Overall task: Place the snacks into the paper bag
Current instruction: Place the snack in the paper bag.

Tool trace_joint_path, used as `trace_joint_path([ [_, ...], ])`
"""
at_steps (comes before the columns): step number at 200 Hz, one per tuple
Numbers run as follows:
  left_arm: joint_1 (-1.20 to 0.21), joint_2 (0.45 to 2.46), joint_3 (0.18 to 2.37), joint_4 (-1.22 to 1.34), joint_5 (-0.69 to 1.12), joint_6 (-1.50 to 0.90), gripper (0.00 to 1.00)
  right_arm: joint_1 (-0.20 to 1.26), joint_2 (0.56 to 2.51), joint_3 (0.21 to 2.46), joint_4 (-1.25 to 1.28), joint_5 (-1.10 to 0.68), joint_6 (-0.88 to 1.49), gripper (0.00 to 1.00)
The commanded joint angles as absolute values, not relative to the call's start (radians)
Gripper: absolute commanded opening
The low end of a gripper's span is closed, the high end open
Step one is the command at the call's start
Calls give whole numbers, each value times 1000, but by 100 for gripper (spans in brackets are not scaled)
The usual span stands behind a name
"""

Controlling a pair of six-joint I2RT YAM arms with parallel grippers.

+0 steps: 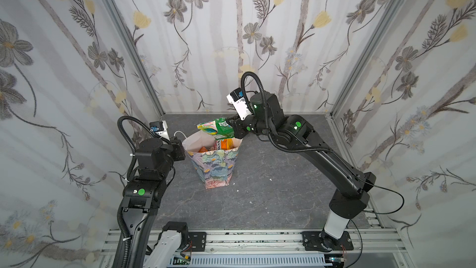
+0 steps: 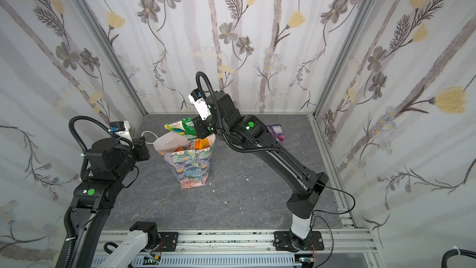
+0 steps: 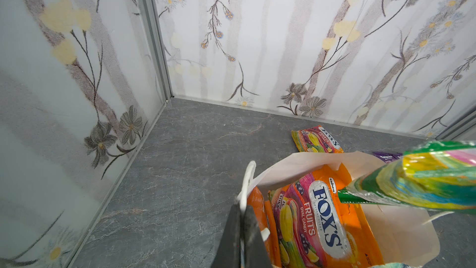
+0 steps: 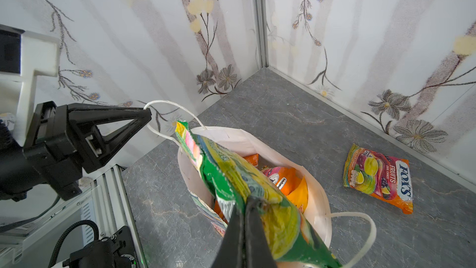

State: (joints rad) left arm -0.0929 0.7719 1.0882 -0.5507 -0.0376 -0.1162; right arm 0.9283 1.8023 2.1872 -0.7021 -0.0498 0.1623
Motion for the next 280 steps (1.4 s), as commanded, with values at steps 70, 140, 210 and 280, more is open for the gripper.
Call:
trace_joint_path([
  [70,-94,768,1092,-531,-49,-124,4,953,1889,2287,-653,-80,113,0],
  [140,-94,766,1095,-535,-54,-125,4,928,1943,2286,-636,-230,101,0],
  [210,-93,761,1090,-534,-60,-123,4,867,1953,2285,-723,-421,153,0],
  [280,-94,760,1091,-532,-60,-123,4,837,1931,2285,-780,-545,195,0],
])
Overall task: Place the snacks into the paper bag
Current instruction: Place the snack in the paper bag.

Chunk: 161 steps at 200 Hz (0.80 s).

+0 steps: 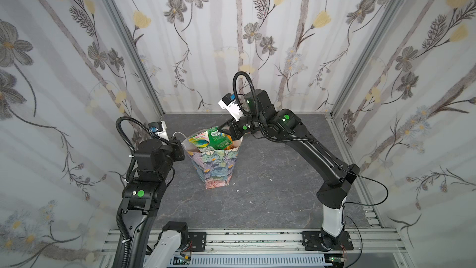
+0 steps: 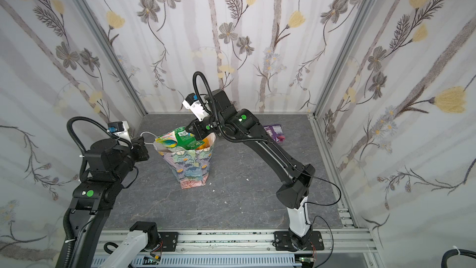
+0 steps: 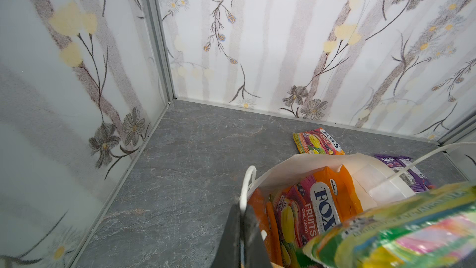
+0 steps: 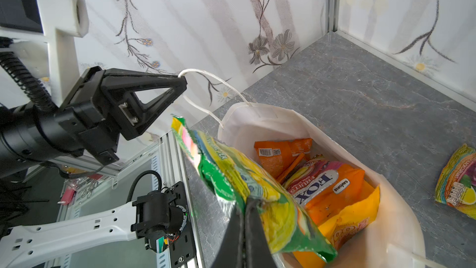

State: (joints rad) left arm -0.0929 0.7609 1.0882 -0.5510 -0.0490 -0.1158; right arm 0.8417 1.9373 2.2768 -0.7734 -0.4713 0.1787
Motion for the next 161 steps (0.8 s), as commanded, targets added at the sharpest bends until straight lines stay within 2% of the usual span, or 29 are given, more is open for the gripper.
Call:
trace_joint_path([
  [1,-94,760,1091,-532,-60,-124,4,837,1933,2285,-780,-547,195,0],
  [73,-93,759,1092,-534,-61,-122,5,827,2030,2285,-758,-653,254,0],
  [123,-95,761,1092,-532,-64,-122,4,789,2063,2285,-790,-547,251,0],
  [161,-97,768,1091,-529,-64,-123,4,809,2067,2285,-655,-672,310,0],
])
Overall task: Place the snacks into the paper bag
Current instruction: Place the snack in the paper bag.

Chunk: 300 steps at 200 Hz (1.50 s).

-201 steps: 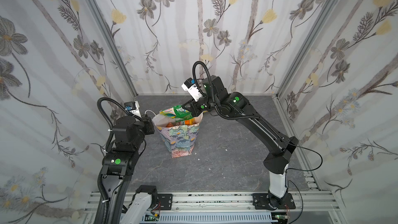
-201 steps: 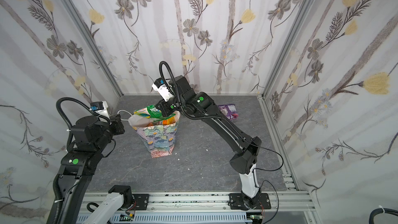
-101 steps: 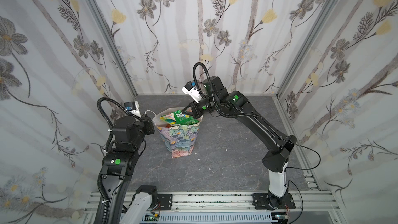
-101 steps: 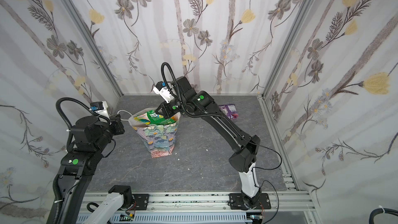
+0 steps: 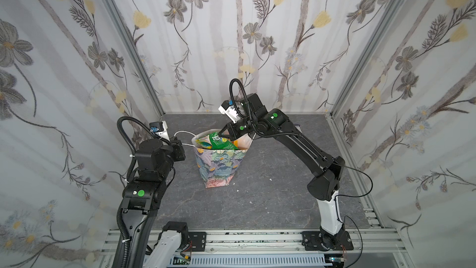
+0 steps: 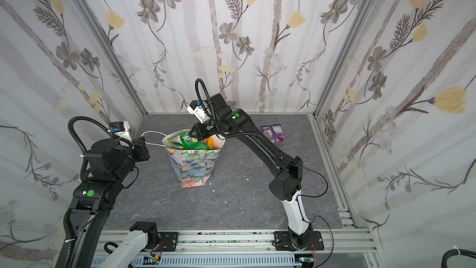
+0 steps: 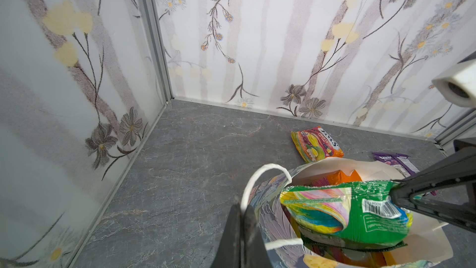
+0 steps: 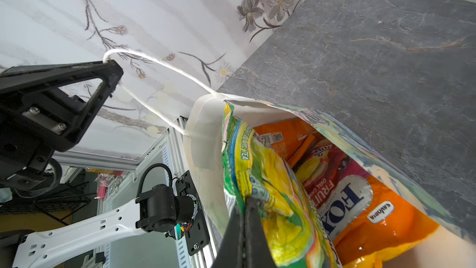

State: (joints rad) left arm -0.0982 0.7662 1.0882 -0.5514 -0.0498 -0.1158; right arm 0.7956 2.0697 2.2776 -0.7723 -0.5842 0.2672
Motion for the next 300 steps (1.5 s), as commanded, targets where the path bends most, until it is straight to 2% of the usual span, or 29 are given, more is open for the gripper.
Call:
trace_joint_path([
  [1,-98,768,1091,-528,-64,-124,4,809,2066,2285,-650,-675,312,0],
  [72,-98,764,1094,-538,-95,-121,4,813,2010,2272,-472,-755,427,0],
  [112,-97,757,1086,-537,-99,-122,4,813,1970,2082,-399,-745,459,0],
  [160,-97,764,1093,-540,-97,-121,4,810,1865,1795,-56,-789,647,0],
  [212,-97,769,1092,-545,-111,-125,4,804,1857,1644,101,-808,764,0],
  [230,-97,771,1094,-545,-112,-124,4,799,1859,1671,7,-761,716,0],
  [251,-98,770,1096,-546,-118,-124,4,805,1874,1792,-282,-543,526,0],
  [259,-97,769,1095,-546,-118,-124,5,811,1886,1837,-368,-468,470,8],
  [286,-97,776,1098,-549,-116,-125,4,847,1946,1986,-566,-315,351,19],
  [300,-98,778,1099,-549,-117,-125,4,862,1984,2066,-646,-258,308,34],
])
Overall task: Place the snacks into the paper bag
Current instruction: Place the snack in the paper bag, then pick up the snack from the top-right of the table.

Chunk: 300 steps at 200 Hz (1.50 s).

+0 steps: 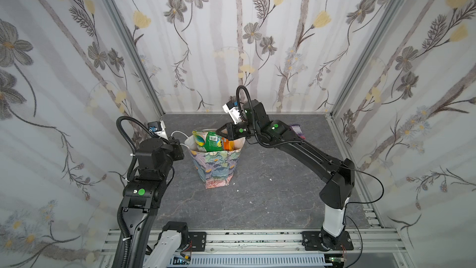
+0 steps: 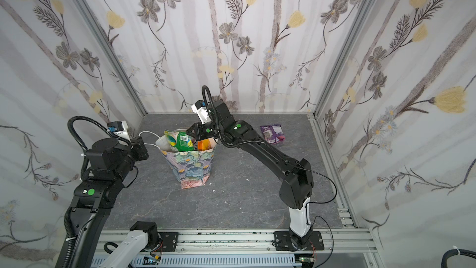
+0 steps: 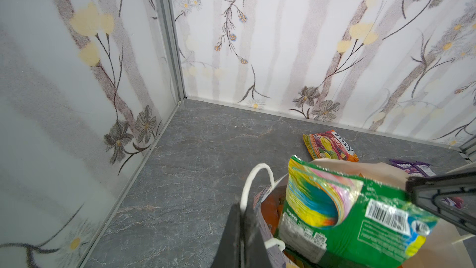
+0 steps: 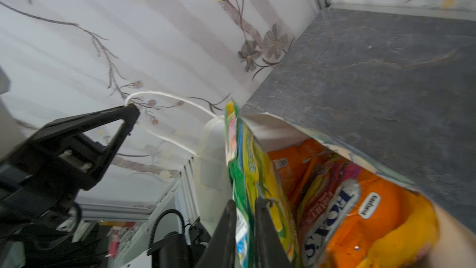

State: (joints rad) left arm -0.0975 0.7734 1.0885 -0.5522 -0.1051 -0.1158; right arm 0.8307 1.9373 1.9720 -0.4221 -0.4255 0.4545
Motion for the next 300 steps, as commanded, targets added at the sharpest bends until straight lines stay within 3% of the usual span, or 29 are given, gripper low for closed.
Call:
trace_joint_path([
  [1,-98,778,1099,-549,-117,-125,4,863,1987,2073,-651,-251,305,35],
  [14,-97,778,1098,-549,-117,-125,5,882,2011,2151,-720,-159,264,46],
  [33,-97,777,1098,-548,-116,-125,5,907,2022,2231,-762,-43,209,50],
  [53,-97,779,1099,-548,-117,-125,5,920,2011,2247,-746,-75,166,54],
  [149,-98,778,1096,-539,-112,-125,5,930,2023,2250,-699,-165,150,46],
  [203,-97,768,1093,-535,-106,-118,5,936,1908,2223,-651,-51,143,44],
  [231,-97,759,1089,-525,-97,-106,4,926,1780,2080,-580,31,171,46],
  [259,-97,743,1075,-515,-76,-107,3,880,1560,1786,-385,45,238,46],
  [300,-98,727,1070,-511,-74,-107,4,669,1248,1343,-149,12,443,50],
])
